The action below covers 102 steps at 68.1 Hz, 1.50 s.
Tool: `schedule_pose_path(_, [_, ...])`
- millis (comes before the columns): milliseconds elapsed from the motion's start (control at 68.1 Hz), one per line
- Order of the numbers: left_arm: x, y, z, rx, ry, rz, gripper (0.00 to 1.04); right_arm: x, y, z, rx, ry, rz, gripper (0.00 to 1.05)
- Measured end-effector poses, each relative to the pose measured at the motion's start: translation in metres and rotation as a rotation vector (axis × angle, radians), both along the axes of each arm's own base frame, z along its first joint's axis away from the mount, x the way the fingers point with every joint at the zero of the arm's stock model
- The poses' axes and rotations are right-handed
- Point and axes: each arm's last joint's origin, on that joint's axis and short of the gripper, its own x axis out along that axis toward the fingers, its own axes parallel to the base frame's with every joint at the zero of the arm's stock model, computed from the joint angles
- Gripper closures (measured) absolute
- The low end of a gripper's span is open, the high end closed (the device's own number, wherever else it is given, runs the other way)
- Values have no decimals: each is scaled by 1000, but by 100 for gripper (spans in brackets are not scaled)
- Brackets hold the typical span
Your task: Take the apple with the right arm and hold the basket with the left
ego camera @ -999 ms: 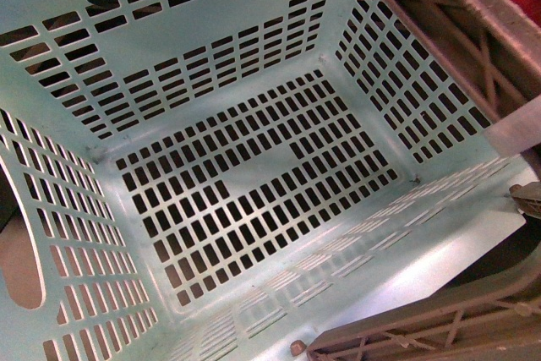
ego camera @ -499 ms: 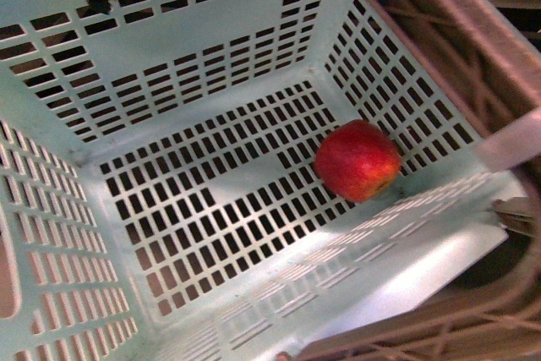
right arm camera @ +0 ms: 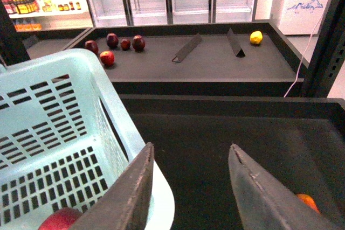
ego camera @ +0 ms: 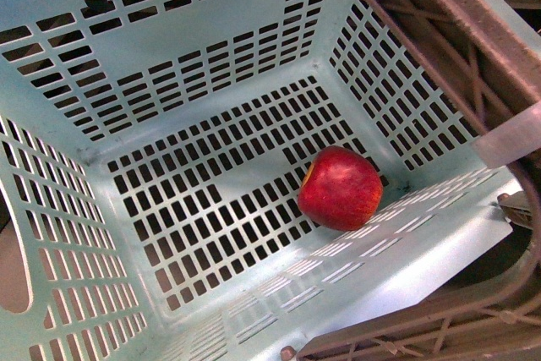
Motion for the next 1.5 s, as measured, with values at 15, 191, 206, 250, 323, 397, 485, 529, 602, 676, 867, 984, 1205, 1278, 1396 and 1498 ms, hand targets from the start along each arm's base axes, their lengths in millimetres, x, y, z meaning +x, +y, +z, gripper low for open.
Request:
schedule_pose_path(15, [0,0,0,0,0,0,99,0,-1,0,-3,0,0,70])
schedule_pose_path(191, [0,0,0,2,-2,3,99,-7,-8,-6,-23,-4,-2,100])
schedule_pose_path(206, [0,0,0,3,-2,3,99,-8,-9,-6,-23,-4,-3,102])
schedule_pose_path(250, [0,0,0,3,-2,3,99,-10,-11,-8,-31,-5,-3,103])
schedule_pose_path(323, [0,0,0,2,-2,1,99,-12,-13,-10,-32,-5,-5,103])
schedule_pose_path(397, [0,0,0,0,0,2,99,-14,-18,-12,-33,-3,23,103])
schedule_pose_path(485, [0,0,0,0,0,2,99,-16,-24,-13,-33,-7,-12,103])
schedule_pose_path(529, [0,0,0,1,-1,4,99,-17,-24,-15,-33,-21,-10,103])
schedule_pose_path(602, [0,0,0,3,-3,3,99,-19,-24,-15,-33,-29,-8,103])
schedule_pose_path(676, [0,0,0,3,-3,2,99,-20,-24,-15,-33,-32,-10,103])
schedule_pose_path(867, [0,0,0,3,-2,3,99,-24,-24,-15,-33,-32,-10,103])
schedule_pose_path(984, [0,0,0,3,-2,2,99,-26,-24,-15,-33,-32,-10,103])
schedule_pose_path(1205, [0,0,0,3,-2,2,99,-36,-24,-20,-33,2,-7,103])
schedule_pose_path(1278, [0,0,0,3,-3,3,99,-39,-24,-18,-33,-24,-9,103])
schedule_pose_path(1396, [0,0,0,3,-2,1,99,-39,-24,-18,-33,-24,-9,103])
schedule_pose_path(1498, [0,0,0,0,1,2,99,-39,-24,-18,-33,-25,-9,103])
